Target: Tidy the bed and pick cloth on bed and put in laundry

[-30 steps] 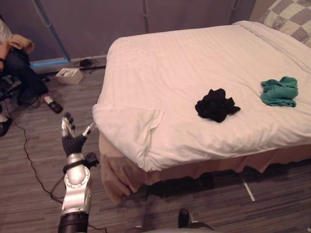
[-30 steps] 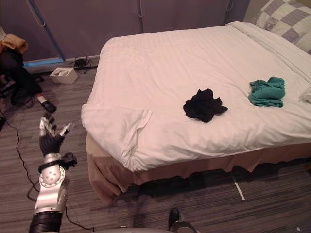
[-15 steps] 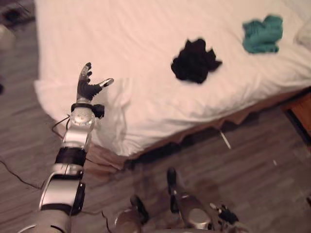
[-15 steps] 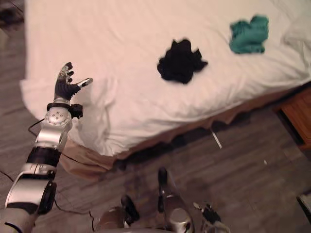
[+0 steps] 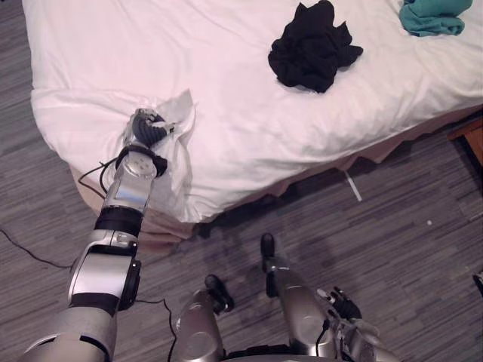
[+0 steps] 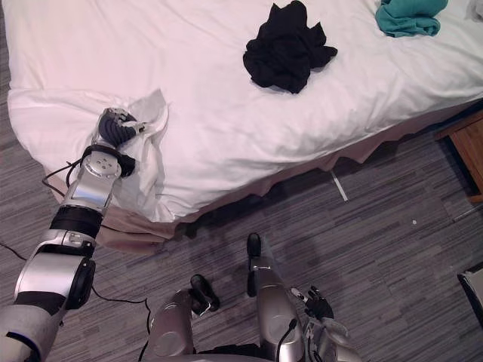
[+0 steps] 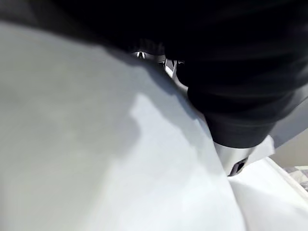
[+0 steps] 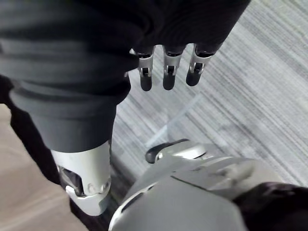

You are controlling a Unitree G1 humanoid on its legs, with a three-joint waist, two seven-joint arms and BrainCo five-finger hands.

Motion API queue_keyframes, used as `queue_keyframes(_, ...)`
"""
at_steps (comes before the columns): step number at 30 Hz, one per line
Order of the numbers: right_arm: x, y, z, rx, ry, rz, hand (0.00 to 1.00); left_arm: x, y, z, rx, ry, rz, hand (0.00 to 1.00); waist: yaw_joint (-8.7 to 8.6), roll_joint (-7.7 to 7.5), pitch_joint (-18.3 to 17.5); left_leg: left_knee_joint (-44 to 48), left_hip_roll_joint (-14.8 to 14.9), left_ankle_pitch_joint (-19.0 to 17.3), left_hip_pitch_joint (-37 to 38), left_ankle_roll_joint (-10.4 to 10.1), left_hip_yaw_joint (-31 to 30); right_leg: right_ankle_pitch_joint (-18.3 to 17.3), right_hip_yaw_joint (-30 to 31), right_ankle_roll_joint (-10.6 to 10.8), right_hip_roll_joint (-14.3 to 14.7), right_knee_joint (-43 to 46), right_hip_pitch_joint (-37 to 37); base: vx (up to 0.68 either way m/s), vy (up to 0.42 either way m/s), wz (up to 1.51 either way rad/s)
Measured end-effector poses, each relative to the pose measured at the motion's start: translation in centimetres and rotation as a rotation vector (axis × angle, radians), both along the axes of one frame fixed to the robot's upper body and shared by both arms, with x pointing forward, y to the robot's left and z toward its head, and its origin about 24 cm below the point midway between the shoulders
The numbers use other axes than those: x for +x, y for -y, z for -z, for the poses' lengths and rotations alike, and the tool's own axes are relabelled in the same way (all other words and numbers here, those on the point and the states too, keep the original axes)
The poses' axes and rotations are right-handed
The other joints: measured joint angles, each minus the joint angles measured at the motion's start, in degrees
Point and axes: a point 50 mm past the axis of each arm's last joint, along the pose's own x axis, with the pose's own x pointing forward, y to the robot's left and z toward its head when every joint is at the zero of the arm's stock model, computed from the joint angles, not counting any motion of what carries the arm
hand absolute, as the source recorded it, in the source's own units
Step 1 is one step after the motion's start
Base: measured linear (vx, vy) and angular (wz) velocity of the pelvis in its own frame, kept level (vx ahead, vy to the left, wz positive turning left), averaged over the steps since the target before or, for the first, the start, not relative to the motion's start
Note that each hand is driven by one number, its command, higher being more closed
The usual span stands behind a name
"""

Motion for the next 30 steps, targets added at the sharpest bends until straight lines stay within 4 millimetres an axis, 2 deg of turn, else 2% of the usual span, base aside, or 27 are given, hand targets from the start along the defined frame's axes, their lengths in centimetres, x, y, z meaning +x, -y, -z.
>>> queue_keyframes(1, 0.0, 0.5, -0.2, -0.023, 0.010, 0.017, 0.00, -0.6, -0.6, 1.3, -0.009, -0.018, -0.014, 1.00, -0.05, 0.06, 0.0, -1.4, -0.2, 0.4, 2.3, -0.7, 0.3, 0.3, -0.1, -0.4, 0.0, -1.0, 2.2, 0.06, 0.001, 0.01)
queue_keyframes(3, 0.0, 0.9, -0.3, -0.040, 0.022, 0.034, 0.00, -1.2, -1.2, 2.4, -0.036, -0.032, -0.038, 1.00, -0.08, 0.14, -0.1, -2.7, -0.5, 0.8, 4.0, -0.8, 0.4, 0.3, -0.3, -0.4, 0.0, -1.7, 3.8, 0.07, 0.011, 0.03)
queue_keyframes(5, 0.0, 2.3, -0.9, -0.090, 0.050, 0.075, 0.00, -3.0, -2.7, 4.7, -0.099, -0.052, -0.081, 1.00, 0.03, 0.66, -0.9, -5.0, -1.2, 1.6, 6.6, -1.0, 0.2, 0.3, -0.8, -0.3, 0.0, -3.2, 6.3, 0.09, 0.018, 0.10)
queue_keyframes(6, 0.1, 3.4, -1.4, -0.128, 0.071, 0.106, 0.00, -4.6, -3.8, 6.4, -0.133, -0.070, -0.117, 0.00, 0.22, 1.06, -1.6, -6.2, -1.3, 2.1, 7.8, -1.5, 0.0, 0.3, -1.6, -0.3, 0.0, -3.9, 7.7, 0.08, 0.018, 0.14)
queue_keyframes(7, 0.1, 3.9, -1.7, -0.148, 0.077, 0.116, 0.00, -5.2, -4.2, 7.1, -0.139, -0.082, -0.138, 0.00, 0.42, 1.26, -2.0, -6.8, -1.4, 2.3, 8.4, -1.7, -0.3, 0.2, -1.7, -0.2, 0.0, -4.1, 8.2, 0.10, 0.023, 0.16)
queue_keyframes(9, 0.0, 6.7, -3.1, -0.239, 0.108, 0.159, 0.00, -9.3, -6.5, 11.3, -0.200, -0.175, -0.266, 0.00, 1.86, 2.21, -5.7, -10.2, -2.3, 3.7, 10.5, -2.1, -1.4, 0.1, -3.1, -0.1, 0.0, -6.3, 10.8, 0.14, 0.018, 0.29)
queue_keyframes(10, 0.2, 7.2, -3.5, -0.261, 0.119, 0.165, 0.00, -10.3, -7.2, 12.0, -0.215, -0.195, -0.307, 0.00, 2.06, 2.28, -6.4, -11.0, -2.6, 4.0, 11.1, -2.2, -1.9, 0.0, -3.4, 0.1, 0.0, -6.8, 11.6, 0.16, 0.029, 0.38)
queue_keyframes(12, 1.0, 9.1, -5.5, -0.365, 0.177, 0.162, 0.00, -15.3, -10.2, 15.2, -0.265, -0.280, -0.516, 0.00, 3.41, 2.30, -9.6, -14.4, -3.4, 5.4, 13.5, -2.4, -3.3, 0.0, -5.0, 0.1, 0.0, -9.0, 14.3, 0.10, 0.036, 0.37)
queue_keyframes(13, 1.1, 9.5, -5.9, -0.393, 0.185, 0.157, 0.00, -16.5, -10.7, 15.8, -0.269, -0.296, -0.558, 0.00, 3.68, 2.31, -10.3, -14.8, -3.7, 5.7, 14.0, -2.5, -3.8, 0.0, -5.4, 0.1, 0.0, -9.4, 14.7, 0.08, 0.044, 0.40)
queue_keyframes(14, 1.5, 10.4, -7.0, -0.456, 0.204, 0.142, 1.00, -19.1, -11.6, 17.2, -0.293, -0.332, -0.651, 0.00, 4.92, 2.25, -11.5, -16.1, -4.0, 6.3, 14.9, -2.6, -4.6, 0.0, -6.2, 0.2, -0.1, -10.3, 16.0, 0.05, 0.057, 0.37)
queue_keyframes(16, 2.8, 11.0, -8.7, -0.522, 0.260, 0.105, 1.00, -23.2, -12.3, 19.3, -0.332, -0.391, -0.769, 0.00, 6.09, 2.02, -13.0, -17.2, -4.6, 6.8, 15.7, -2.5, -5.8, 0.1, -7.3, 0.2, -0.2, -11.4, 17.5, 0.03, 0.069, 0.38)
queue_keyframes(19, 5.9, 11.1, -12.5, -0.602, 0.426, 0.038, 1.00, -27.8, -11.5, 22.2, -0.441, -0.466, -0.878, 0.00, 6.91, 1.92, -14.0, -18.4, -5.7, 7.4, 15.6, -2.0, -7.4, 1.0, -8.2, 0.9, -1.0, -13.1, 18.5, -0.03, 0.082, 0.20)
queue_keyframes(20, 6.5, 11.0, -13.2, -0.616, 0.461, 0.018, 1.00, -28.4, -11.1, 22.7, -0.468, -0.479, -0.889, 0.00, 7.15, 1.93, -14.0, -18.7, -5.9, 7.4, 15.3, -1.9, -7.5, 1.4, -8.2, 0.9, -1.2, -13.6, 18.6, -0.08, 0.098, 0.04)
queue_keyframes(21, 8.1, 10.5, -15.1, -0.634, 0.546, -0.028, 1.00, -29.4, -10.0, 23.9, -0.524, -0.508, -0.891, 0.00, 7.84, 1.85, -14.0, -18.8, -6.6, 7.6, 14.9, -1.6, -7.8, 1.9, -8.3, 1.1, -1.6, -14.2, 18.7, -0.09, 0.100, 0.14)
queue_keyframes(23, 10.4, 9.3, -17.4, -0.643, 0.648, -0.099, 1.00, -30.5, -8.7, 25.0, -0.571, -0.538, -0.884, 0.00, 7.81, 1.64, -14.1, -19.1, -7.2, 7.9, 14.5, -1.1, -8.8, 2.1, -9.2, 1.4, -2.3, -14.2, 18.7, -0.10, 0.104, 0.23)
queue_keyframes(24, 12.9, 7.6, -19.8, -0.642, 0.764, -0.178, 1.00, -30.9, -7.6, 25.8, -0.607, -0.567, -0.866, 0.00, 7.88, 1.32, -14.0, -18.6, -7.5, 7.9, 13.6, -0.8, -9.1, 2.4, -9.3, 1.5, -2.7, -14.2, 18.2, -0.08, 0.072, 0.13)
queue_keyframes(26, 14.5, 6.4, -21.5, -0.636, 0.832, -0.220, 1.00, -30.9, -7.1, 26.2, -0.620, -0.574, -0.856, 0.00, 7.87, 1.03, -13.7, -17.7, -7.6, 7.8, 12.5, -0.6, -9.3, 2.6, -9.4, 1.5, -2.9, -14.1, 17.5, -0.14, 0.066, 0.10)
queue_keyframes(27, 18.6, 2.8, -28.5, -0.600, 1.079, -0.322, 1.00, -29.0, -5.3, 26.7, -0.654, -0.570, -0.771, 0.00, 8.34, 1.00, -10.8, -13.3, -7.2, 7.1, 8.2, 0.3, -10.3, 3.3, -9.7, 1.1, -3.5, -12.7, 14.8, -0.22, 0.067, 0.15)
queue_keyframes(28, 19.2, 2.2, -30.2, -0.592, 1.133, -0.334, 1.00, -28.3, -4.9, 26.7, -0.661, -0.561, -0.747, 0.00, 8.42, 1.18, -9.8, -12.1, -7.0, 7.0, 7.1, 0.5, -10.5, 3.3, -9.8, 1.1, -3.6, -12.0, 13.9, -0.26, 0.061, 0.23)
queue_keyframes(30, 20.6, -1.0, -37.6, -0.557, 1.362, -0.412, 1.00, -23.7, -3.1, 25.9, -0.685, -0.490, -0.625, 0.00, 9.62, 2.47, -4.6, -6.5, -6.7, 6.4, 0.6, 1.3, -12.0, 3.4, -10.7, 0.8, -4.3, -8.2, 8.5, -0.25, 0.059, 0.25)
